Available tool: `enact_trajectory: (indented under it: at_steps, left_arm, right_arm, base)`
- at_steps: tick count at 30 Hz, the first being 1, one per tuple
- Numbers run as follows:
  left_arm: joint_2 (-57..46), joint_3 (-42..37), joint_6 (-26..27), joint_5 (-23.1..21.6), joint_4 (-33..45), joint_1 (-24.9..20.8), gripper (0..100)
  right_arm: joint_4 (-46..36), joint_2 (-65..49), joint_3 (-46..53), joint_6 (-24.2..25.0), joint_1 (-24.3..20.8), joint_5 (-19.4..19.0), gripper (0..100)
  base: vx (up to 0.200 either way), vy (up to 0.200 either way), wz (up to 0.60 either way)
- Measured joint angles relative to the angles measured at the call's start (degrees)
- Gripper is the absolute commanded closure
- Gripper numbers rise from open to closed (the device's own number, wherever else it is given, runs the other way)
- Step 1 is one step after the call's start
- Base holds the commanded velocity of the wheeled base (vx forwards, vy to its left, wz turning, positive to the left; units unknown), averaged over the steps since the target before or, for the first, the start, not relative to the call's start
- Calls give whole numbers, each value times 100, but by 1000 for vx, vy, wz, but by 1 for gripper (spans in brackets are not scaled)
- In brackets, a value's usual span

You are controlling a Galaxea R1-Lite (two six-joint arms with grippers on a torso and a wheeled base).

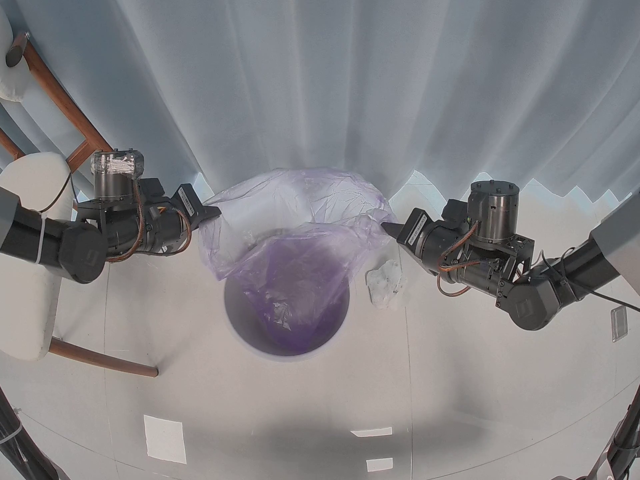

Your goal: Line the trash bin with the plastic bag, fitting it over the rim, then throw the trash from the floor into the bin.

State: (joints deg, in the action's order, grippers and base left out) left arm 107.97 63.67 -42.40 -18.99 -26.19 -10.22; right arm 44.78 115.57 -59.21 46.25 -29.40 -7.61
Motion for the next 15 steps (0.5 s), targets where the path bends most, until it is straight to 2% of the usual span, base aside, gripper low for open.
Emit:
enact_trajectory:
  at_steps: [7, 15]
  left_arm:
    - [744, 953, -388, -7, 123, 165, 100]
    - [1432, 1775, -656, -16, 824, 350, 100]
  right_arm:
    - [6, 544, -685, 6, 363, -13, 100]
    - [44, 1167, -1022, 24, 595, -11, 100]
  base:
    - [0, 0, 0]
    - [0, 0, 0]
